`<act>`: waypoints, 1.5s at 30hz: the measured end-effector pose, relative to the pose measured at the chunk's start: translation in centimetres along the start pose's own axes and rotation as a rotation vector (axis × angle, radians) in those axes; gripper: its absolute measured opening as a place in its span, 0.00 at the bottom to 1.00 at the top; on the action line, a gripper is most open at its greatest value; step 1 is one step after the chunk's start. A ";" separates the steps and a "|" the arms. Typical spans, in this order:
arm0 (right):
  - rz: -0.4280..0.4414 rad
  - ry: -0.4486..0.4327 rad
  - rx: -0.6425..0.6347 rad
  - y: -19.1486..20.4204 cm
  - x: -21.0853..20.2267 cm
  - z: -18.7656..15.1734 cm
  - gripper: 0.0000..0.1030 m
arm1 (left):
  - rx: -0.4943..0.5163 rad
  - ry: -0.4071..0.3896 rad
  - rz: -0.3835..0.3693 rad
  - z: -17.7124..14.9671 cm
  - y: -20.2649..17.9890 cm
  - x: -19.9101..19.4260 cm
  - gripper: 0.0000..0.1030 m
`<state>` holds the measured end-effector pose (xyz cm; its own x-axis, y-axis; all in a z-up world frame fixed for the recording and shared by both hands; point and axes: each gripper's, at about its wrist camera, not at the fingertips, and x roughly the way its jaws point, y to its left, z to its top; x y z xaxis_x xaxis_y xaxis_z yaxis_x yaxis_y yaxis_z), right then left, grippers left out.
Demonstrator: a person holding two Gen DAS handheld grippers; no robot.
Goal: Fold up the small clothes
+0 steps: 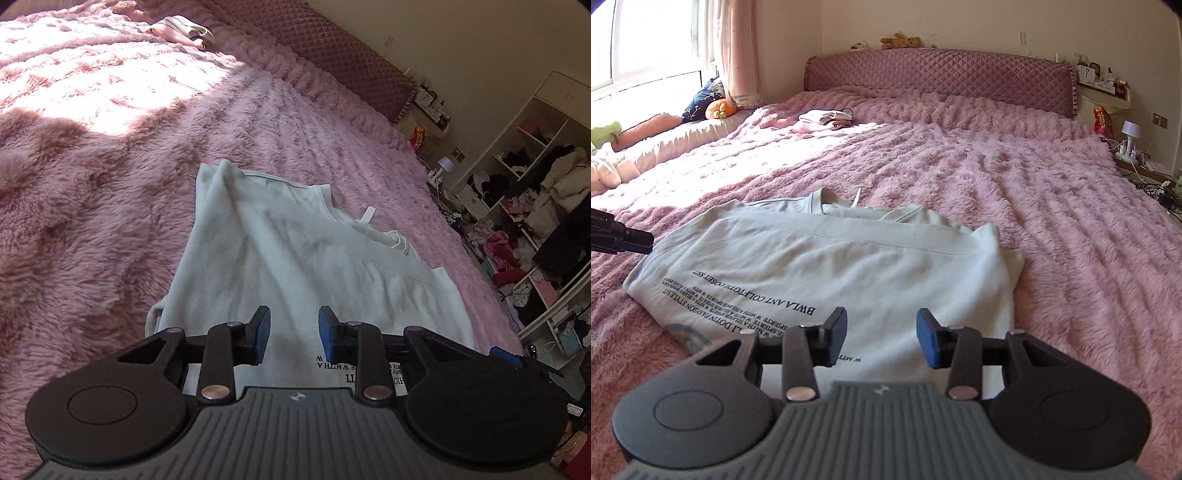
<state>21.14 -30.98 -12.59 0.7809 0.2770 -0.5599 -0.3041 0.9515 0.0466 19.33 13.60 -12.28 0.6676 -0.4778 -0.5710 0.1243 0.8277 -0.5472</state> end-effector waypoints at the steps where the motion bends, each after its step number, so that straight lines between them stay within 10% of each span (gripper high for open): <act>1: 0.012 0.006 -0.008 0.6 -0.3 -0.8 0.36 | -0.034 0.013 -0.012 -0.8 0.5 0.1 0.31; 14: -0.166 0.242 0.032 0.6 0.7 -5.3 0.35 | -0.181 0.092 0.042 -1.6 5.1 2.2 0.21; 20: -0.114 0.245 0.076 1.7 -0.4 -1.7 0.51 | -0.080 0.051 0.060 -2.4 2.4 -0.2 0.63; 24: -0.067 0.170 -0.012 4.3 0.7 2.6 0.57 | -0.058 0.025 0.060 -3.0 1.4 -1.6 0.63; 38: -0.241 0.149 0.085 3.2 22.2 16.6 0.59 | -0.071 0.018 -0.039 -1.7 2.1 -0.8 0.64; 45: -0.297 0.280 -0.056 4.6 29.6 16.3 0.60 | -0.069 0.042 -0.036 -1.4 2.5 1.4 0.65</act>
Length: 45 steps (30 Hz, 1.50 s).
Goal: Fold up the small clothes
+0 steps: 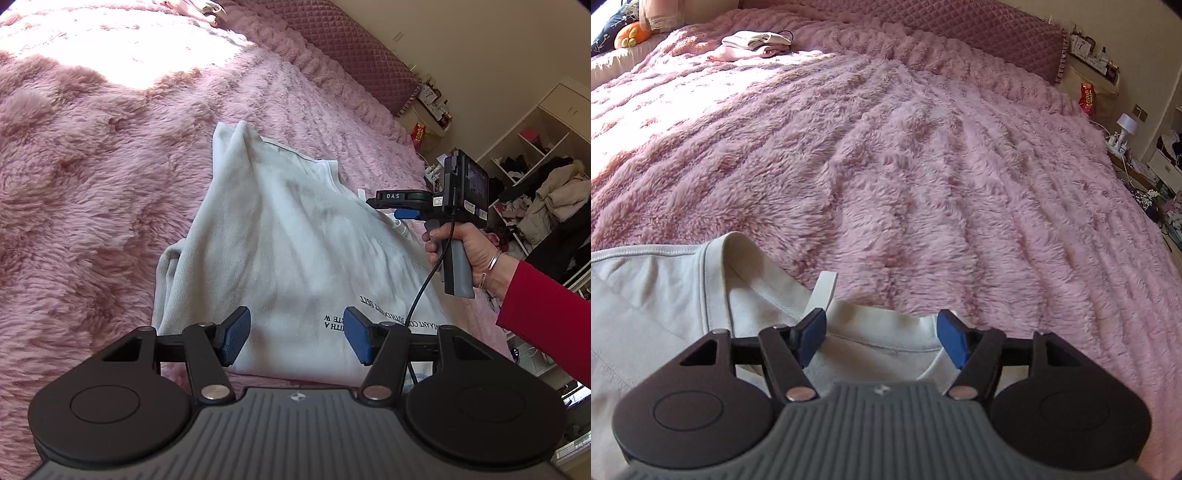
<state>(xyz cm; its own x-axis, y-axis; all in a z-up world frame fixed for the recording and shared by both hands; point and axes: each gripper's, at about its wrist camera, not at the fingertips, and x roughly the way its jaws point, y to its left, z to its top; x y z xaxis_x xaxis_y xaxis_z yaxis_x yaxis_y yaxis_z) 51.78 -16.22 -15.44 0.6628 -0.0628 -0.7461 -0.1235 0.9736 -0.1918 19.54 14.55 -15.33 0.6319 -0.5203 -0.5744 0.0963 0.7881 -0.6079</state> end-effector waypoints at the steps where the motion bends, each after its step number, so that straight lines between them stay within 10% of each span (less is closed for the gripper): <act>1: -0.005 0.004 -0.014 0.2 0.2 -0.3 0.60 | -0.005 0.004 0.001 0.0 0.1 0.2 0.65; 35: 0.149 0.099 -0.082 3.9 -19.5 -21.4 0.69 | -0.035 -0.060 -0.003 -3.6 -4.0 -4.1 0.66; 45: 0.112 0.081 -0.060 4.2 -19.5 -21.8 0.70 | -0.052 -0.085 0.020 -3.4 -2.6 -6.0 0.66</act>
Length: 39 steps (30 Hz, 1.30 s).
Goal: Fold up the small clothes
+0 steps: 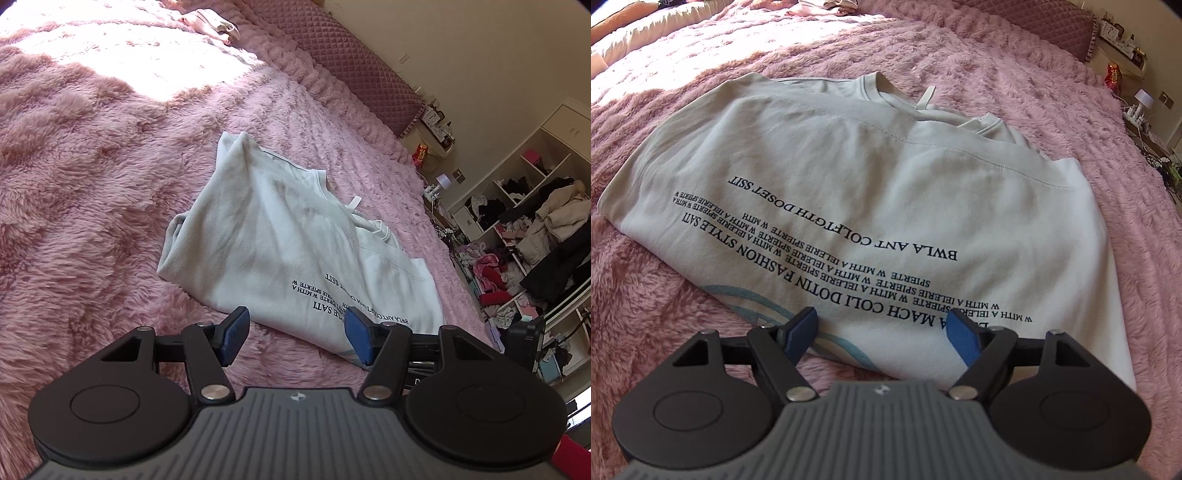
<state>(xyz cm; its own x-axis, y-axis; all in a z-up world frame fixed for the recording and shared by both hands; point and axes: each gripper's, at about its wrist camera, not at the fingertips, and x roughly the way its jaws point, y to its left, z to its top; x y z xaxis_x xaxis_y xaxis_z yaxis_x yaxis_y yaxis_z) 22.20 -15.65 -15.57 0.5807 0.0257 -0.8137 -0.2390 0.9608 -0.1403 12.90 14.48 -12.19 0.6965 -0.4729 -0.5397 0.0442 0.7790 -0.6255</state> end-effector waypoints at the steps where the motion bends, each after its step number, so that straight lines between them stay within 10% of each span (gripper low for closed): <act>1: -0.008 -0.022 0.009 0.1 -0.4 0.1 0.70 | -0.002 -0.011 0.006 0.4 0.4 -0.3 0.66; 12: 0.042 -0.327 -0.322 12.9 -4.2 -1.4 0.72 | 0.002 -0.057 -0.011 6.5 4.7 1.2 0.67; 24: -0.150 -0.473 -0.732 24.3 -0.6 -2.2 0.72 | -0.331 0.047 -0.126 10.0 11.9 9.8 0.67; 39: -0.259 -0.588 -0.750 27.7 3.7 2.1 0.77 | -0.461 0.178 -0.300 16.2 11.3 21.9 0.73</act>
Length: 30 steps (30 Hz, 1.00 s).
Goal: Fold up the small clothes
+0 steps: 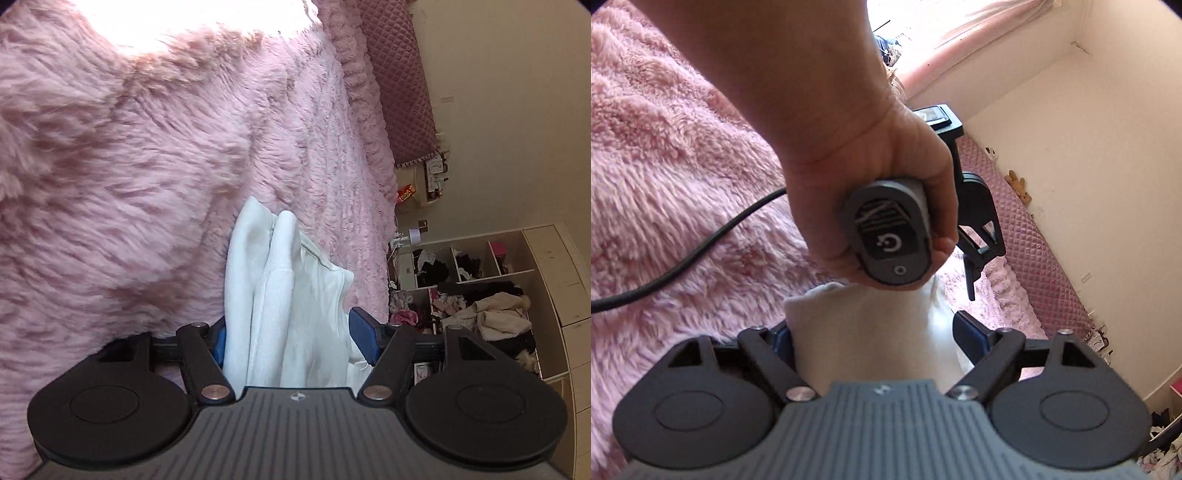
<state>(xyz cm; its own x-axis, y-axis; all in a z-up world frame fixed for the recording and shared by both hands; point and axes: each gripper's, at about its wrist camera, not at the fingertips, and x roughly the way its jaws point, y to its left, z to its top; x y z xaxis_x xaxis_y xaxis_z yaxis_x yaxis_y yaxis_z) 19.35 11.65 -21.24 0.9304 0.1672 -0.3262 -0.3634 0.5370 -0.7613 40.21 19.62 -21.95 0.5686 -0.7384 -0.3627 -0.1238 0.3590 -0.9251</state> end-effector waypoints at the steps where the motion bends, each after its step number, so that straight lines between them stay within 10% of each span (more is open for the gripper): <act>1: 0.000 -0.003 -0.002 -0.1 0.3 0.1 0.77 | -0.007 0.003 0.007 0.5 0.0 0.5 0.73; 9: -0.009 -0.038 0.008 -0.1 0.9 0.8 0.72 | 0.062 0.056 0.060 1.4 -1.5 2.2 0.70; 13: 0.049 -0.029 0.032 -0.1 -0.5 0.4 0.26 | 0.067 0.051 0.120 1.5 -1.5 1.9 0.39; 16: 0.076 -0.017 0.048 -0.4 -0.9 0.4 0.15 | 0.055 0.039 0.138 1.2 -1.1 1.4 0.24; 30: 0.100 -0.004 0.172 -2.5 -1.6 0.8 0.09 | 0.082 0.001 0.135 0.8 -3.2 0.9 0.24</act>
<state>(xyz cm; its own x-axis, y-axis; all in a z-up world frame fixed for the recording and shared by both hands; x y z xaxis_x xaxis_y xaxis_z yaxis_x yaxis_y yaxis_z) 18.86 10.70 -18.34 0.8903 0.2301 -0.3930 -0.4411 0.6505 -0.6183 41.76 18.27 -19.25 0.5503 -0.6808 -0.4834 -0.1320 0.5007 -0.8555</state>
